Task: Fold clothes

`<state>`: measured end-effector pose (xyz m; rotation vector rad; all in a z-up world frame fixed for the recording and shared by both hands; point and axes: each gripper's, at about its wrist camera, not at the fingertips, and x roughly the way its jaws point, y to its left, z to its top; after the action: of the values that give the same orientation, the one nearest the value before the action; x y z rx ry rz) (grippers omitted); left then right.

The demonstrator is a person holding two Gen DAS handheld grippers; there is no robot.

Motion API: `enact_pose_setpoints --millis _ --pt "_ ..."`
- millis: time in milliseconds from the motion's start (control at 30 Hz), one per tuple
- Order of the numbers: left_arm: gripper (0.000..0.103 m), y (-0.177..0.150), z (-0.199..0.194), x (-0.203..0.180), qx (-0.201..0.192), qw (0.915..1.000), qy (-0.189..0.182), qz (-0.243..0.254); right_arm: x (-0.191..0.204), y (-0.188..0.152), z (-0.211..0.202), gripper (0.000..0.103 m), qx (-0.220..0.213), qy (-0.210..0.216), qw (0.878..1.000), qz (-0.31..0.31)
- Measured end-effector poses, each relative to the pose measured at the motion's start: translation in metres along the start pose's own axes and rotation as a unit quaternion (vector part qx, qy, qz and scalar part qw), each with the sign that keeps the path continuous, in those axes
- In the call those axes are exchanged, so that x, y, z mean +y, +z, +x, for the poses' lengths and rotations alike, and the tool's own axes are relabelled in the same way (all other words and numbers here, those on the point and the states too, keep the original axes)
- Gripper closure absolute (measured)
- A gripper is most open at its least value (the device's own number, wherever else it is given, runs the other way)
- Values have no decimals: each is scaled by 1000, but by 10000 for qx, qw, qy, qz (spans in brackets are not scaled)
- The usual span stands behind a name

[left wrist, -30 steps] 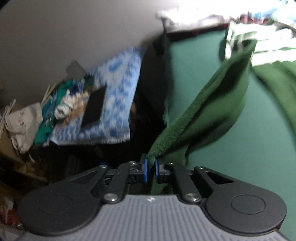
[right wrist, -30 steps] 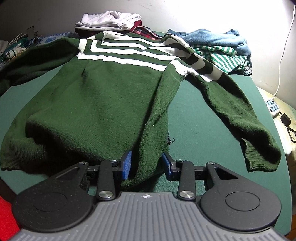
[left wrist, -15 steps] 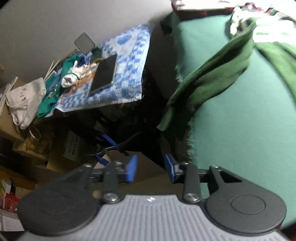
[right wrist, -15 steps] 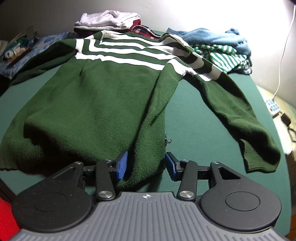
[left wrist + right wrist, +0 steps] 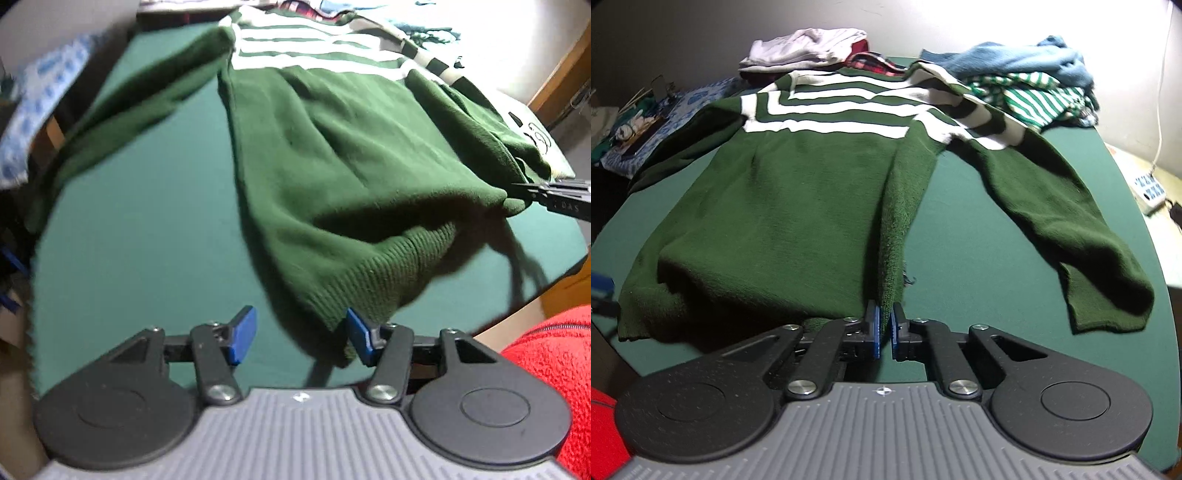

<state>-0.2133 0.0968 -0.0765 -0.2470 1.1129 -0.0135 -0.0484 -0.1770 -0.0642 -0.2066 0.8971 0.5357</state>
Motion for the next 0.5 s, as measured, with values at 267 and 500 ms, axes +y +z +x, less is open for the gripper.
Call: enact_pose_setpoints --millis 267,500 --pt "38 8 10 -9 -101 9982 -377 -457 -37 -5 0 84 132 -91 9987 491" --pt "44 13 13 -15 -190 9968 -432 -640 -38 -15 -8 50 307 387 9977 456"
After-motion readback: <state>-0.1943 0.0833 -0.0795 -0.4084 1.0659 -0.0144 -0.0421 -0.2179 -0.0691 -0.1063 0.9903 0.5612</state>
